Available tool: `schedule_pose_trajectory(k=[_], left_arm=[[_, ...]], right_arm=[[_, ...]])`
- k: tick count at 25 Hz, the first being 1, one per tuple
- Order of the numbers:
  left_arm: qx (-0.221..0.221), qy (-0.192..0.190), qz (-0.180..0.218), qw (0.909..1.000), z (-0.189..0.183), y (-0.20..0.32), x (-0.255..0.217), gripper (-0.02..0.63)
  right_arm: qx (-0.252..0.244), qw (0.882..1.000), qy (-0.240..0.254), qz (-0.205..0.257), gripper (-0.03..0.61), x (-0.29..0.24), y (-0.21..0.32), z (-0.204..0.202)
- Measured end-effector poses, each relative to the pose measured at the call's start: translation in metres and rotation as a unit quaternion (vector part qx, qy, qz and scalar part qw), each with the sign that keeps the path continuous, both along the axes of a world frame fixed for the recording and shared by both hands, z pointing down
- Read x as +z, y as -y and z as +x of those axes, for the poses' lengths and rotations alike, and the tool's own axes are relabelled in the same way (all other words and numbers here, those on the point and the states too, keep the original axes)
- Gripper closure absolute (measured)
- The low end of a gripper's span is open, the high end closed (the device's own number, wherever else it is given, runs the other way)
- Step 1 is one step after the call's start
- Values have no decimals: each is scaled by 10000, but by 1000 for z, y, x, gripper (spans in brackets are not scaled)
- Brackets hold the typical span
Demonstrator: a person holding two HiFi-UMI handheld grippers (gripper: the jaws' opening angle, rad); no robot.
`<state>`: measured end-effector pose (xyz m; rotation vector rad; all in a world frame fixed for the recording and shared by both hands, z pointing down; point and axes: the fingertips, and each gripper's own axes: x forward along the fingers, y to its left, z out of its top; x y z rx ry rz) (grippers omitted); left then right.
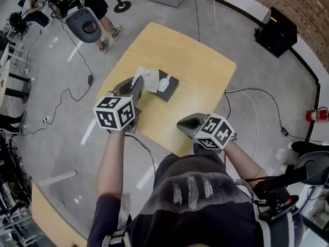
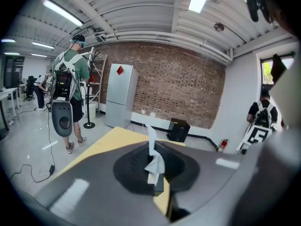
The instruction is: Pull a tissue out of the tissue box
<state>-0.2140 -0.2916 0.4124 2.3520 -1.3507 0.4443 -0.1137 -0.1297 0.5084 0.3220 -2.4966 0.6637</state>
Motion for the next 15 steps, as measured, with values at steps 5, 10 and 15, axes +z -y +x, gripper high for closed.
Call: schedule_pose_trajectory(k=[5,10,15], left_arm=[[-184,-2,-197,9996,-12,-1,19,611],[-28,-341,-487,9982,-27,-22,24,611],[102,-826,-845,9929,-40,-34,33,611]], right_arm=[[-97,9999,-26,-45,581,6,5,2],[-271,9995,-105,-112,581,7,-4,-22],[-415,9989,-154,-157,581,9,-8,-37]])
